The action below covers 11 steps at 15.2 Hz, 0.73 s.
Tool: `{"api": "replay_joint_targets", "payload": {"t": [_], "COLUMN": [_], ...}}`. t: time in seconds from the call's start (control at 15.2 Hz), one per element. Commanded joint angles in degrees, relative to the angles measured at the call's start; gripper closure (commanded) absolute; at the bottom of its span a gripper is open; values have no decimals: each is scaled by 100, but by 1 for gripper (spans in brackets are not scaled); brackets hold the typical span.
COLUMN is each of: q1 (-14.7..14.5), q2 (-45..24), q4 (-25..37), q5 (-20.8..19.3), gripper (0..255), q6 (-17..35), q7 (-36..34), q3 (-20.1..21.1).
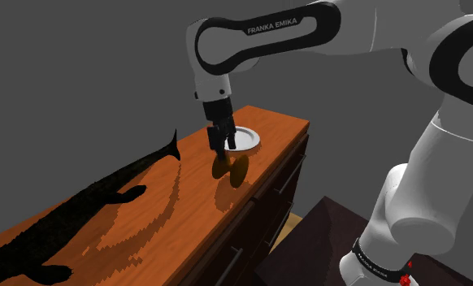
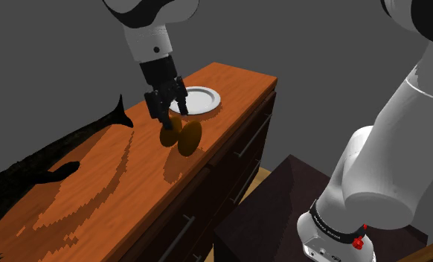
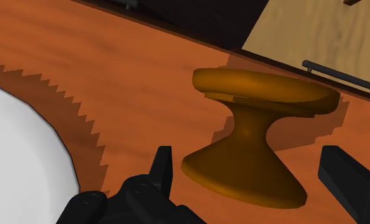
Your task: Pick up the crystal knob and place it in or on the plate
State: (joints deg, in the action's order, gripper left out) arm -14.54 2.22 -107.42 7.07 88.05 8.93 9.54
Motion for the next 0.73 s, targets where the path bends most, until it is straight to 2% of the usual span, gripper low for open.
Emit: {"api": "replay_joint_targets", "payload": {"t": [0.0, 0.2, 0.66], "q1": [-14, -23, -23], "q2": [28, 76, 75], "q4": [-183, -428, -426], "q5": [11, 25, 25], "gripper": [0, 0, 0], "q6": [154, 351, 350], "q7": [5, 16, 15], "q3": [14, 24, 24]}}
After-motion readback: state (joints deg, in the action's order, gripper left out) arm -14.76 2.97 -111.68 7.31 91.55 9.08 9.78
